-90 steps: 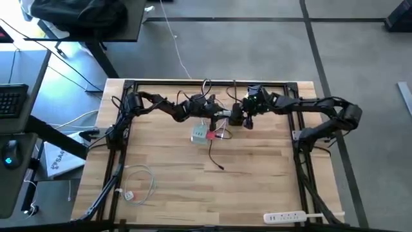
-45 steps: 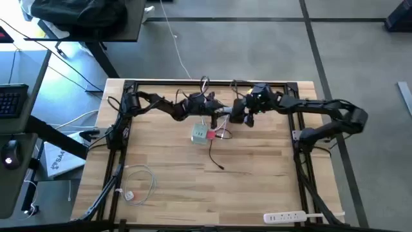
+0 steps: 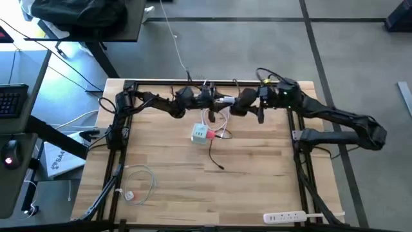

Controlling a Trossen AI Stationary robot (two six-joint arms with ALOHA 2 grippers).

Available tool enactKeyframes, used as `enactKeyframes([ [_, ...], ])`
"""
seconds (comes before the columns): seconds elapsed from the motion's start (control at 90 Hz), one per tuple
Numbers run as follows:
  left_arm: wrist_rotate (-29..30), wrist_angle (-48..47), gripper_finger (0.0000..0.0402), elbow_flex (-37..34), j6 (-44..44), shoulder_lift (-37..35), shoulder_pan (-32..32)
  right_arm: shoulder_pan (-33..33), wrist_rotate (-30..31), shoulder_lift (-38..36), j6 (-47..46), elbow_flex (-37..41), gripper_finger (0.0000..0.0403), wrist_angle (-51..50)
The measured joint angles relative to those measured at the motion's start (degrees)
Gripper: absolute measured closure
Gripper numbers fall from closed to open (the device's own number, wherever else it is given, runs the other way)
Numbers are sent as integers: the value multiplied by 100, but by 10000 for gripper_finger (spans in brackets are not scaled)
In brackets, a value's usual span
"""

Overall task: Insert USB
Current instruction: Insert the white charger adapter into the black outlet extension

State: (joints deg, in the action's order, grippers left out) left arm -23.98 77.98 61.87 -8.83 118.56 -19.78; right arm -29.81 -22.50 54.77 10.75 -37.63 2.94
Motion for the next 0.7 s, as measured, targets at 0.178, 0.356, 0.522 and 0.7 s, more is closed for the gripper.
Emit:
enactKeyframes([
  [0.178, -232, -110, 309, 80, -63, 0, 128, 324, 64, 37, -91, 0, 178, 44],
  [0.356, -273, -178, 309, 72, 275, 0, 211, 500, 92, 28, -176, 0, 178, 149],
  [0.522, -194, -88, 309, 90, 295, 0, 207, 508, 193, -168, -148, 0, 178, 193],
  [0.7, -130, -39, 309, 114, 289, 2, 200, 508, 259, -409, -146, 7, 178, 123],
])
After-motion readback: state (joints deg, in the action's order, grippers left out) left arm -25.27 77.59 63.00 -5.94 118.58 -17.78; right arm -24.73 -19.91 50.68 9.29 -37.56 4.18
